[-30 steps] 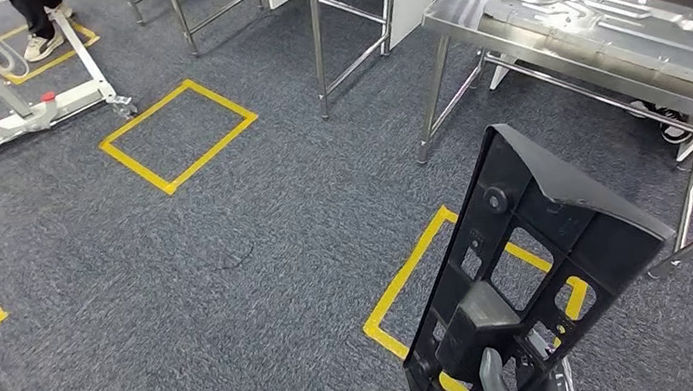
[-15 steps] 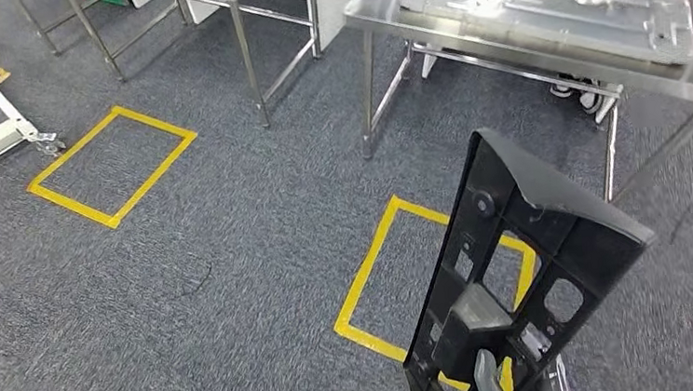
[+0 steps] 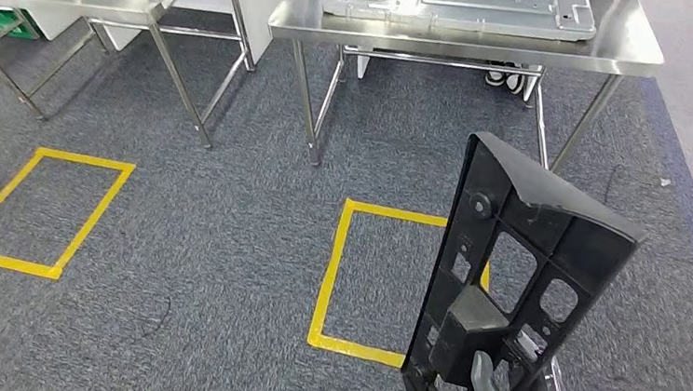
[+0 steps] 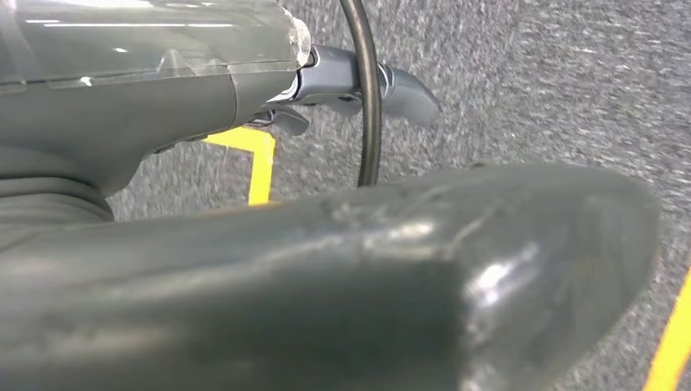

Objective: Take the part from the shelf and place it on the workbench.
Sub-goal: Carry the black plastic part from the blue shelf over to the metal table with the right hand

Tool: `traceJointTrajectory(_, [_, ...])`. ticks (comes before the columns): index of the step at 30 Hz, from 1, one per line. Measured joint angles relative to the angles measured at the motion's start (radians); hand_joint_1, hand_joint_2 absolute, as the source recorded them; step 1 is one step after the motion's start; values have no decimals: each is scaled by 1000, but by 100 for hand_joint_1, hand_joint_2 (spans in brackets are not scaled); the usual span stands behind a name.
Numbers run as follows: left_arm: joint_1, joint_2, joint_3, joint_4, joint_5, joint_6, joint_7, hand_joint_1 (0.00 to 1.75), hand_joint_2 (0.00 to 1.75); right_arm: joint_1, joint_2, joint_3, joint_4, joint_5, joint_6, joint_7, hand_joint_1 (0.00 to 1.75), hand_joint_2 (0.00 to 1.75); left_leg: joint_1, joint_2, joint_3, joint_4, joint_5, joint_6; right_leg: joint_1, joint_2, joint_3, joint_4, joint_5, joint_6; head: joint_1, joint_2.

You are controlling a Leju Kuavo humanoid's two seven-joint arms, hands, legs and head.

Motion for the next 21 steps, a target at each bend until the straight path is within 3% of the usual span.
traceJointTrajectory(2, [-2, 0, 0, 0, 0, 0, 0, 0, 0, 1, -2, 0, 0, 0, -1, 0, 175, 175, 2, 23, 4, -9, 7, 14, 1, -41, -13, 25, -18, 11, 0, 0])
traceJointTrajectory(4, [-1, 1, 0, 0, 0, 0, 0, 0, 0, -2, -4, 1, 0, 0, -2, 0, 175, 175, 2, 49, 3, -15, 10, 22, 2, -106, -63, 128, -77, 19, 0, 0])
traceJointTrajectory(6, [3, 1, 0, 0, 0, 0, 0, 0, 0, -4, -6, 1, 1, 0, -2, 1, 175, 175, 0, 77, 2, -14, 8, 24, -1, -127, -131, 261, -134, 25, 0, 0])
traceJointTrajectory(7, [4, 1, 0, 0, 0, 0, 0, 0, 0, -4, -7, 1, 1, 0, -2, 1, 175, 175, -1, 91, 2, -14, 6, 24, -2, -129, -149, 293, -137, 26, 0, 0])
traceJointTrajectory(8, [4, 1, 0, 0, 0, 0, 0, 0, 0, -3, -8, 1, 1, 0, -3, 1, 175, 175, -1, 105, 4, -14, 4, 24, -3, -131, -146, 287, -121, 25, 0, 0])
traceJointTrajectory(9, [3, 0, 0, 0, 0, 0, 0, 0, 0, -3, -9, 1, 1, 0, -3, 1, 175, 175, -2, 118, 8, -14, 1, 22, -2, -138, -122, 239, -88, 22, 0, 0])
traceJointTrajectory(11, [2, 0, 0, 0, 0, 0, 0, 0, 0, -4, -9, 2, 1, 0, -3, 2, 175, 175, -5, 140, 18, -14, -7, 16, 7, -190, -43, 90, -21, 9, 0, 0])
traceJointTrajectory(13, [1, 0, 0, 0, -1, 0, 0, 0, 0, -6, -10, 4, 1, 1, -4, 3, 175, 175, -9, 161, 27, -14, -16, 6, 18, -231, 0, 4, 0, -4, 0, 0])
traceJointTrajectory(14, [1, 0, 0, 0, -1, -1, 0, 0, 0, -6, -10, 5, 1, 2, -5, 4, 175, 175, -11, 172, 31, -15, -19, 1, 22, -231, 2, -2, -3, -8, 0, 0])
traceJointTrajectory(16, [-2, 0, 0, 0, -2, -4, 0, 0, 0, -4, -11, 9, 1, 2, -9, 8, 175, 175, -11, 189, 42, -17, -26, -8, 18, -200, 2, -8, 0, -16, 0, 0])
traceJointTrajectory(18, [-3, -1, 0, 0, -2, -7, -1, 0, 0, -5, -13, 13, 1, 4, -15, 12, 175, 175, -8, 144, 31, 23, -57, -17, 9, -172, 6, -18, 8, -28, 0, 0])
traceJointTrajectory(20, [-1, -1, 1, 0, -2, -12, -2, 0, 0, -8, -18, 17, 2, 2, -19, 15, 175, 175, -3, 75, -24, 140, -117, -23, 5, -146, 8, -21, 11, -36, 0, 0])
traceJointTrajectory(21, [1, -1, 2, 0, -2, -15, -1, 0, 0, -9, -23, 18, 3, -1, -20, 17, 175, 175, -2, 60, -60, 208, -142, -25, 5, -133, 7, -20, 11, -37, 0, 0])
